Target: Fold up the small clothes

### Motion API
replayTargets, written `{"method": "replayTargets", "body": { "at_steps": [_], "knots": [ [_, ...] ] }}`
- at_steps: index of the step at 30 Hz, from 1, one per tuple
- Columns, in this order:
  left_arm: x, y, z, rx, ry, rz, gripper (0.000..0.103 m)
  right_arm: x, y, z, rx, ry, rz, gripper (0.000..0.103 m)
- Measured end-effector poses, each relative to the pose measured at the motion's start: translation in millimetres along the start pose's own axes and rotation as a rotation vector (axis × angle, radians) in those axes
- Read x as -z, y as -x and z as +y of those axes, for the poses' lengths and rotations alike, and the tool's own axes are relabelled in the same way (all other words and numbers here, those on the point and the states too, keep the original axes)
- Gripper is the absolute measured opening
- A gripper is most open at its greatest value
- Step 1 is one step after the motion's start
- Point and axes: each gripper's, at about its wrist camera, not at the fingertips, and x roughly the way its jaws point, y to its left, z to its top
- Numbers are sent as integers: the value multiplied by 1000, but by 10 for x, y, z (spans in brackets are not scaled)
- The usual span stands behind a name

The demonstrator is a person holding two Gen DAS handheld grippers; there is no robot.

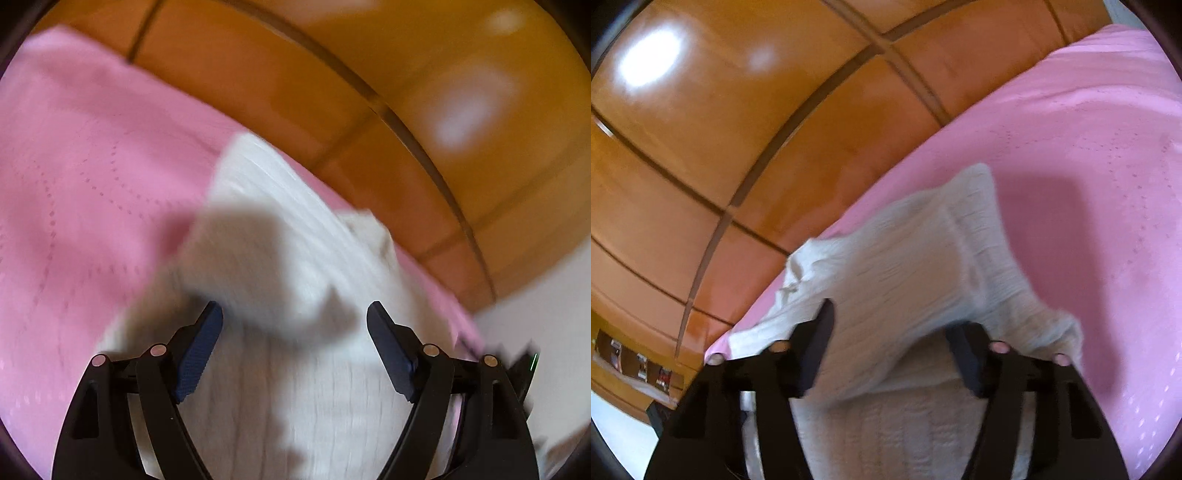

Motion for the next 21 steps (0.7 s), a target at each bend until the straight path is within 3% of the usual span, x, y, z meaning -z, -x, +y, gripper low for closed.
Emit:
{"method": "replayTargets", "body": {
  "at_steps": [1, 2, 3, 6, 7, 9, 13, 14, 15, 17, 18, 20, 21],
  "knots": [
    [-96, 11, 101, 6, 69, -27, 66, -34, -37, -27, 14, 2, 6, 21],
    [-164, 21, 198, 9, 127, -42, 48, -69, -33, -83, 34, 13, 22, 7],
    [-212, 25, 310, 0, 179, -48, 33, -85, -84, -73, 42, 30, 38, 7],
    [-251, 26, 523, -78, 196, -44, 9, -47, -133, 67, 34, 109, 52, 7],
    [-234, 52, 608, -119, 192, -46, 8, -9, -150, 148, 9, 134, 61, 7],
    [-179, 117, 753, -131, 201, -43, 8, 80, -191, 302, -2, 197, 74, 7],
    [-129, 268, 704, -168, 116, -15, 8, 131, -319, 186, 58, 193, 100, 7],
    [-129, 309, 658, -174, 96, -1, 13, 120, -310, 108, 47, 161, 99, 7],
    [-132, 360, 618, -171, 80, 16, 26, 109, -288, 76, 50, 147, 89, 10],
    [-155, 498, 566, -138, 60, -5, 45, 74, -224, 18, 63, 127, 55, 26],
    [-170, 578, 524, -134, 43, -37, 46, 61, -188, 0, 64, 122, 46, 32],
    [-235, 709, 435, -156, -2, -95, 46, 63, -66, 25, 100, 147, 10, 56],
    [-262, 749, 389, -159, -20, -116, 46, 63, -14, 38, 120, 158, -8, 59]
  ]
}}
